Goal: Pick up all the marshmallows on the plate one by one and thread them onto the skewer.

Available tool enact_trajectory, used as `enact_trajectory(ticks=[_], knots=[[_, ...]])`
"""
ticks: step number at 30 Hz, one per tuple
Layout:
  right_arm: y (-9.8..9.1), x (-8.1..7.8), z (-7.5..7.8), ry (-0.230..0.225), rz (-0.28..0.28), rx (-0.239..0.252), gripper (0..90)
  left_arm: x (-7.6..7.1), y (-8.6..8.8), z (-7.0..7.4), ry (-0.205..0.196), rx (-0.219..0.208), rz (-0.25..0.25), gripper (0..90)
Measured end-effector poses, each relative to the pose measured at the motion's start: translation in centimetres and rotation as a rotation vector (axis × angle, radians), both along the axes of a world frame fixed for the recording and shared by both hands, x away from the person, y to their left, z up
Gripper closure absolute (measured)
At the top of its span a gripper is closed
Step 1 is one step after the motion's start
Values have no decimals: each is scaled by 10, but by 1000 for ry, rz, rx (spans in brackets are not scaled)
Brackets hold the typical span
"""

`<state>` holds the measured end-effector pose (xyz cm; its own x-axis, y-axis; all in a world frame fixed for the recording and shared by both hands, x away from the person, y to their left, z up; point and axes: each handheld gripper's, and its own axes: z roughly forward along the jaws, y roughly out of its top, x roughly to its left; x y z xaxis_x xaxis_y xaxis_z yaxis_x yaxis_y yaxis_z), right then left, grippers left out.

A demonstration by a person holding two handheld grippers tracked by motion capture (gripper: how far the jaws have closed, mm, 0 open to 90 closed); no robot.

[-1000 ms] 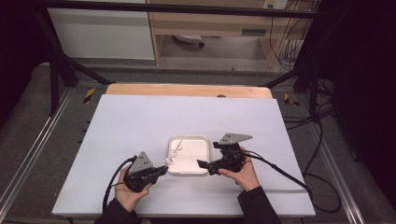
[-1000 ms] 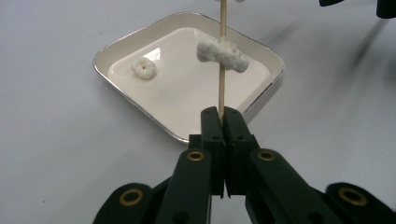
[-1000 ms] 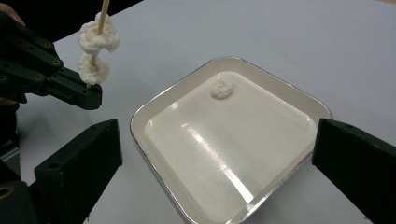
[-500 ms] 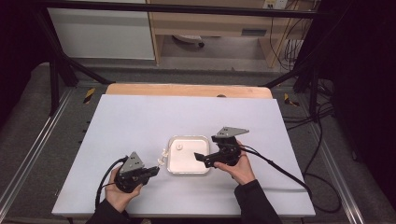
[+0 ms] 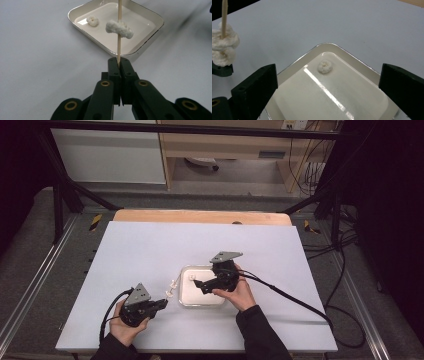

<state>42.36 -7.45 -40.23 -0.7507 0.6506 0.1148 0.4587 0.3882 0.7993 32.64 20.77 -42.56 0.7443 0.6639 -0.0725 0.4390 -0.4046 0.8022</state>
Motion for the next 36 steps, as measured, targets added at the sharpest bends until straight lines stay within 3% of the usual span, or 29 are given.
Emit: enact_trajectory(ticks=[7,9,16,27,36], knots=[[20,12,-5,1,-2,-20,69,0,0,-1,0,0,4,886],[24,16,-8,4,1,-2,107,0,0,-1,1,-3,8,886],[38,23,-15,1,20,-34,185,1,0,-1,1,-4,11,886],[46,33,-35,13,38,-123,382,1,-1,-1,0,0,7,886],[48,35,-44,15,65,-159,544,1,0,-1,-2,-1,10,886]])
